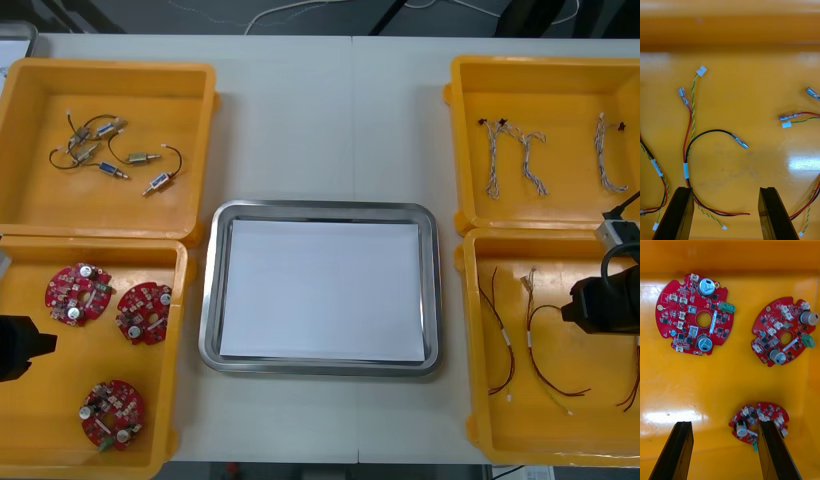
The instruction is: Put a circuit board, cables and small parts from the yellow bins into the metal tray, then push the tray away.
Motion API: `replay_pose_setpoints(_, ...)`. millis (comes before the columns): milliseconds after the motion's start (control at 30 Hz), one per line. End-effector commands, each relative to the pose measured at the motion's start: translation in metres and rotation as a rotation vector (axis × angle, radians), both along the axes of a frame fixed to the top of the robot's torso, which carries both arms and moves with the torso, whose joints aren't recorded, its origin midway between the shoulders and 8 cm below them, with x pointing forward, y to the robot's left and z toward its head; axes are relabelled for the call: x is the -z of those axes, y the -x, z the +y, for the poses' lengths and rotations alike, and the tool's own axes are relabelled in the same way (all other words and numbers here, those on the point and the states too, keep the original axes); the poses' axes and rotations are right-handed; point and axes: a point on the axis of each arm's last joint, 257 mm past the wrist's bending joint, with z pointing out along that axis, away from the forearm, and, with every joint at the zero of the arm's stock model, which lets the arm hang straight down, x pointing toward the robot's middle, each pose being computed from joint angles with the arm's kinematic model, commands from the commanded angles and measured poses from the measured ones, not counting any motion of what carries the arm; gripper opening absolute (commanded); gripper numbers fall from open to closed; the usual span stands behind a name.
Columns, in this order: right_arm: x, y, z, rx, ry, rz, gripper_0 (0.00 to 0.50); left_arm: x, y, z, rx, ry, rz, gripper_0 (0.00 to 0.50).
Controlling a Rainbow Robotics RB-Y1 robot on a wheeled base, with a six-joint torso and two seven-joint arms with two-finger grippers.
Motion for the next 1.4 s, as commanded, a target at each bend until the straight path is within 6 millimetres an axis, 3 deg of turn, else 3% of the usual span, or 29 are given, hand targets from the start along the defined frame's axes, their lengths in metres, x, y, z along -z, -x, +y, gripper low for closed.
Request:
replay_pose_setpoints(33,0.019,0.011,0.014,-0.006,-0.02,0.024,0.5,0.025,0.013,-0.006,0.046,-0.05,0.003,0.5)
replay_pose_setpoints(433,0.045,0.021,0.027,-0.009,-0.017,0.038,0.5,0.062,0.041,-0.026,0.063,-0.008,0.039,0.5)
replay_pose_setpoints(733,0.063,0.024,0.032,-0.033,0.024,0.028,0.5,0.081,0.053,-0.025,0.063,-0.053,0.057,0.5)
replay_pose_setpoints(1233,0.074,0.027,0.04,-0.036,0.029,0.025,0.5,0.102,0.055,-0.038,0.083,-0.063,0.073,0.5)
replay_pose_setpoints(1400,0.077,0.026,0.043,-0.038,0.041,0.019,0.5,0.11,0.052,-0.032,0.083,-0.077,0.076,0.5)
